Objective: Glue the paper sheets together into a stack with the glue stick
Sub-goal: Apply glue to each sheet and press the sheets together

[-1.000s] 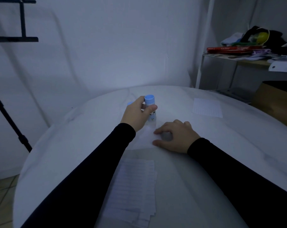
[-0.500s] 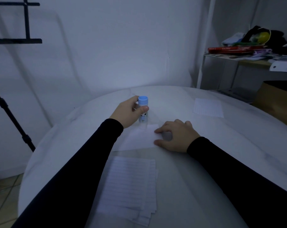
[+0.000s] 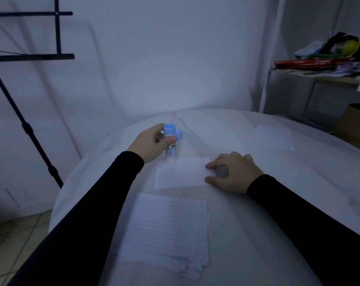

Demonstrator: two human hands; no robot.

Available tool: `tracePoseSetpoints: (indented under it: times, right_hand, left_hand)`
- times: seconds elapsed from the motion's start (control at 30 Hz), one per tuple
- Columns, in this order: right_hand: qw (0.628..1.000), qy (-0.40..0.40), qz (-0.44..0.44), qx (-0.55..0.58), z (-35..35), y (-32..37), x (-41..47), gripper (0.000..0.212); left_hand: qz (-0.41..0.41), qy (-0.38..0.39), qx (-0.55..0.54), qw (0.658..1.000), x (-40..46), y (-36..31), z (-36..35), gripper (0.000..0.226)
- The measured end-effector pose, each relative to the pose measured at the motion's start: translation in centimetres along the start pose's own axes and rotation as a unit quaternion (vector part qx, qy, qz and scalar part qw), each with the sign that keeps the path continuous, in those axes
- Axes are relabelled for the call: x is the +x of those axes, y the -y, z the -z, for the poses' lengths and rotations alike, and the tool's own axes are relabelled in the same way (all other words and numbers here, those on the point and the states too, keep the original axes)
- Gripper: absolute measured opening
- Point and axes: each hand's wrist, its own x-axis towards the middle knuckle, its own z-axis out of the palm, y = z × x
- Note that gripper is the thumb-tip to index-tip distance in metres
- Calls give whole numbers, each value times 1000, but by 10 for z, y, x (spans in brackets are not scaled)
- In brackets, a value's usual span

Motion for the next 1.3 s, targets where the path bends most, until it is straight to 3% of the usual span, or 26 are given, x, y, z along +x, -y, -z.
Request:
tracePoseSetpoints:
  times: [0.53,0.67,0.77,0.87,1.2,1.3]
  right_hand:
    - [999,4,-1,34,-2,-1,0,43]
    - [998,4,2,55,-2,-3,0,43]
    - [998,0,-1,57,-2,-4,-1,43]
    - [999,-5,6,40,3,-7,1,42]
    - [997,49,28,53,0,-27,4,45]
    - [996,63,31,55,1,-30,6,61]
  left_hand:
    - [17,-44,42,998,-4,12,22,13]
    - [-29,-91,-84,992,-3,-20,22,21]
    - [-57,-11,-159,986,-8,-50,9,32]
    - [-78,60,-147,984,-11,-62,-10,34]
    - [-101,125,-159,974,-20,-60,-40,32]
    - [-112,130,-150,974,-23,-63,-47,28]
